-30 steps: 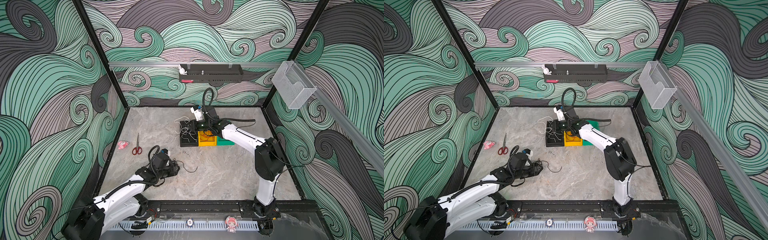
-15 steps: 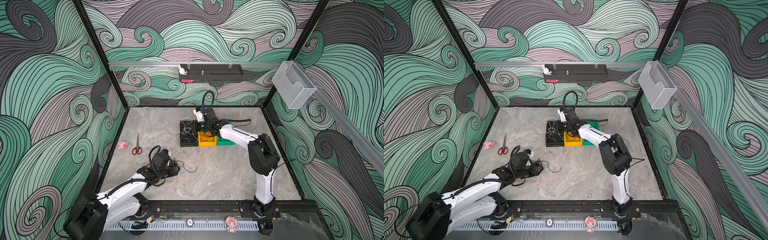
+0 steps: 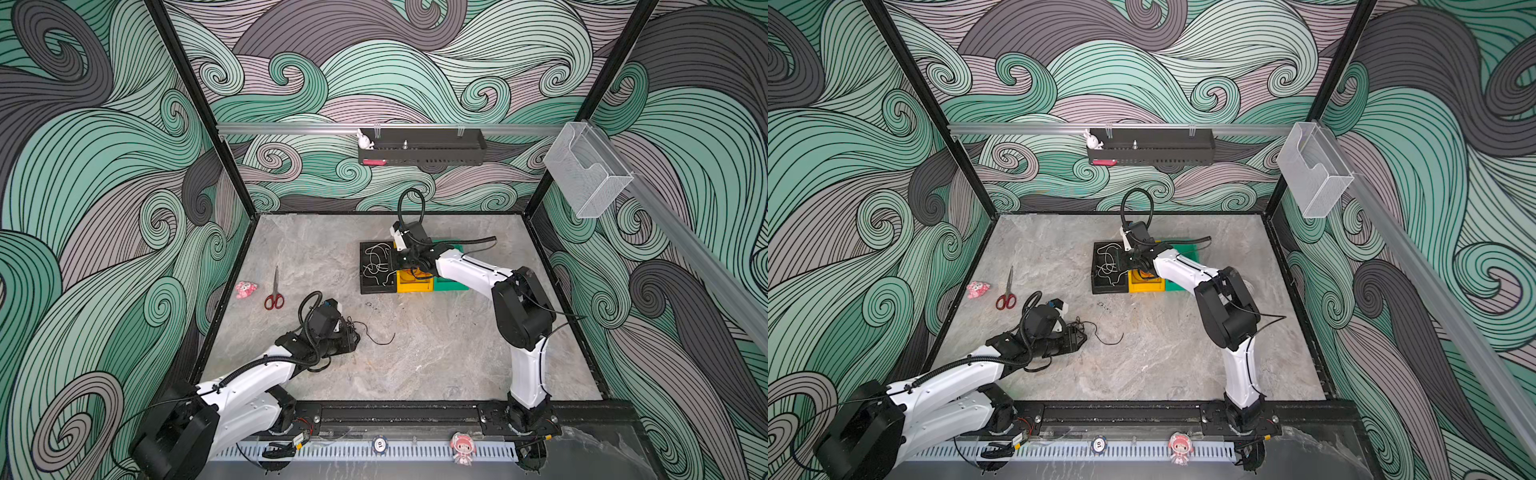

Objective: Untangle the cables
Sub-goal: 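Lower the white wire into the black bin and open the right gripper, then move the right gripper back to the black wire tangle and grasp a black wire end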

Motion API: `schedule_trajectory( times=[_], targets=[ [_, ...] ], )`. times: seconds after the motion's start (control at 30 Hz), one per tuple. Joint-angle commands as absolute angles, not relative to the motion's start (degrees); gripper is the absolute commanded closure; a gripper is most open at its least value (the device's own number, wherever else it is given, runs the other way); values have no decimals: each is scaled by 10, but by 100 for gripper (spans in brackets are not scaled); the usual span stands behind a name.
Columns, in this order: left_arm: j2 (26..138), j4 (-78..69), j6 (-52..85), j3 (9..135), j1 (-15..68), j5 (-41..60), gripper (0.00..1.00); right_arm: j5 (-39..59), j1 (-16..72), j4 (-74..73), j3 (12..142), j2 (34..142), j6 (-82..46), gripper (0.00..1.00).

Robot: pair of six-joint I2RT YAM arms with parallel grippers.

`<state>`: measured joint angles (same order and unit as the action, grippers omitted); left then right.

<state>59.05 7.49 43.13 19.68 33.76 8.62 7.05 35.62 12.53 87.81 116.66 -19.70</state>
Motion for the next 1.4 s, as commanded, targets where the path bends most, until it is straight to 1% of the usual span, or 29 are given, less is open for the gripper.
schedule_trajectory(
  times=[0.0,0.1,0.3,0.47,0.5,0.57,0.6,0.63,0.77,0.93,1.1,1.17,1.37],
  targets=[
    [592,70,431,209,336,93,52,16,377,164,915,1196,-174,100],
    [587,74,431,208,337,92,52,-17,387,193,949,1223,-172,100],
    [577,77,433,201,337,90,52,-40,387,223,994,1260,-185,100],
    [576,80,432,201,337,89,52,-34,388,255,1033,1281,-182,91],
    [576,80,432,201,337,89,52,-30,388,256,1034,1280,-181,87],
    [577,78,432,201,337,88,52,-21,389,252,1027,1270,-178,77],
    [576,78,432,200,337,88,52,-18,390,250,1024,1262,-176,73],
    [576,79,432,200,337,88,52,-16,391,250,1021,1255,-174,71],
    [575,81,432,201,337,88,52,-20,392,262,1022,1228,-162,69],
    [569,85,429,202,337,85,52,-20,392,265,1003,1183,-156,61],
    [565,90,429,205,337,85,52,12,391,262,970,1126,-152,55],
    [562,96,428,208,337,84,52,41,391,260,948,1101,-146,52],
    [529,134,428,224,336,61,53,107,392,227,824,1010,-151,52]
  ],
)
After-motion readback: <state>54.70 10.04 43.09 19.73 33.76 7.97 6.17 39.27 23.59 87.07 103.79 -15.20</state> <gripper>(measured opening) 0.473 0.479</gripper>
